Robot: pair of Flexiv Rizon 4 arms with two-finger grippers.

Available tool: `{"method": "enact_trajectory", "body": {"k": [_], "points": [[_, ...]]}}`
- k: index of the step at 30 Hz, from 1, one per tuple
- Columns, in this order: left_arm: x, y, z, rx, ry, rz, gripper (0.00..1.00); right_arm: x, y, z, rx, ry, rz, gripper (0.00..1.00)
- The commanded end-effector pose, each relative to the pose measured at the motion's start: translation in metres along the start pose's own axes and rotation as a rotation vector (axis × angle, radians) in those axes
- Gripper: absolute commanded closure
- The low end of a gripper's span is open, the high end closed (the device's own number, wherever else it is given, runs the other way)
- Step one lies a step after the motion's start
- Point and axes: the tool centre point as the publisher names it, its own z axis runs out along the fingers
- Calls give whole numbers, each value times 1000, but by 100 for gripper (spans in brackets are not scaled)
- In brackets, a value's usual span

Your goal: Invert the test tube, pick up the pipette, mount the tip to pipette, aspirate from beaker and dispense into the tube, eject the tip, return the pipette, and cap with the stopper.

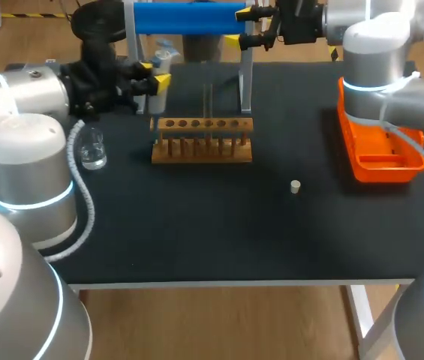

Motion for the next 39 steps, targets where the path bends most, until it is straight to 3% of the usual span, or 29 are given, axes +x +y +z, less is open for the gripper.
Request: {"method": "enact_trajectory", "body": {"k": [1,20,39], "points": [[-14,-1,-9,12,-15,-2,100,0,0,0,1,0,0,0],[-78,1,13,63,-163,-20,100,0,0,0,1,0,0,0],[-116,2,47,82,-325,-73,100,0,0,0,1,0,0,0]]}}
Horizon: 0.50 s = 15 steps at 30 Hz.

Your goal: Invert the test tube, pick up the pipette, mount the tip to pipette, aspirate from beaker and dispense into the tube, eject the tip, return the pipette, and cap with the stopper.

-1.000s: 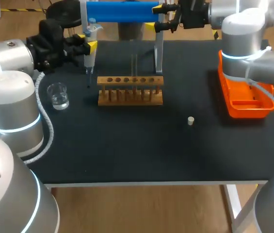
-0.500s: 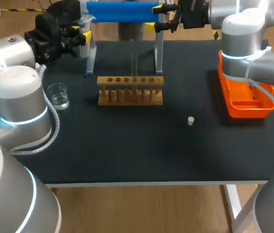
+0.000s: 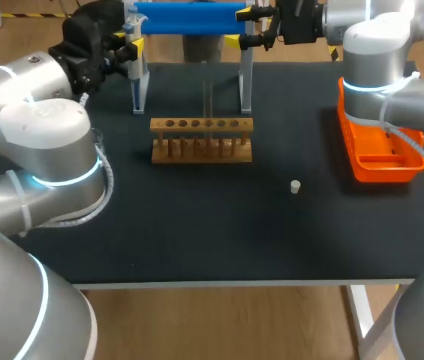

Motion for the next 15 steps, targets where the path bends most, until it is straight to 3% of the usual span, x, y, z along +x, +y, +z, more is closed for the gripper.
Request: {"method": "enact_trajectory", "body": {"k": [1,15], "points": [[2,0,21,11,-57,-4,100,0,0,0,1,0,0,0],[1,-10,53,-1,-137,-19,100,0,0,0,1,0,0,0]]}}
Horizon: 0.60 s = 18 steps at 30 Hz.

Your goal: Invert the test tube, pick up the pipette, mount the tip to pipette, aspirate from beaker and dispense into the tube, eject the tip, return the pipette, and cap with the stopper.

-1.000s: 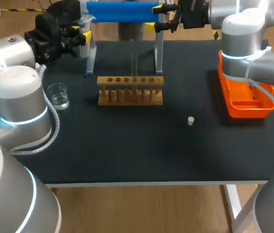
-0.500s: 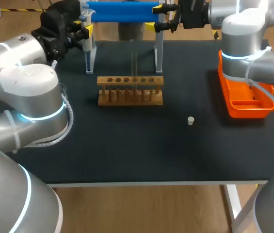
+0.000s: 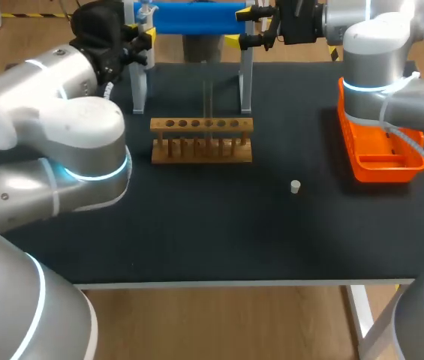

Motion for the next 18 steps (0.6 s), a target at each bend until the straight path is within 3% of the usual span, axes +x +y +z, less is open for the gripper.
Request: {"method": "enact_trajectory", "body": {"k": [1,18], "points": [[3,-4,18,-12,-70,-2,100,0,0,0,1,0,0,0],[-18,-5,43,-34,-177,-46,100,0,0,0,1,0,0,0]]}}
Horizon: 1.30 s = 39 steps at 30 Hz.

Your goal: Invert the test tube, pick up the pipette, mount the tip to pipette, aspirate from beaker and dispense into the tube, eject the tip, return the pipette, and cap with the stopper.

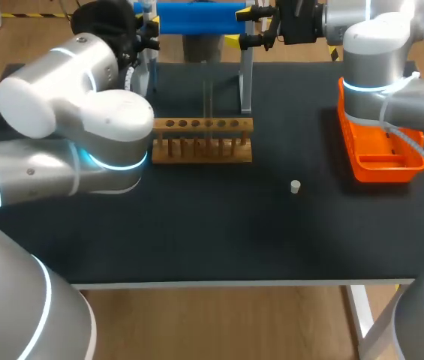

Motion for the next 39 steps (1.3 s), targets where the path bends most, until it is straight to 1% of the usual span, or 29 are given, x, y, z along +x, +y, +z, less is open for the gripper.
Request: {"method": "enact_trajectory", "body": {"k": [1,11,29,39], "points": [[1,-1,10,-8,-40,-2,100,0,0,0,1,1,0,0],[-11,6,19,-8,-65,-24,100,0,0,0,1,1,0,0],[-30,19,46,-30,-85,-47,100,0,0,0,1,1,0,0],[-36,26,59,-66,-140,-63,100,0,0,0,1,1,0,0]]}}
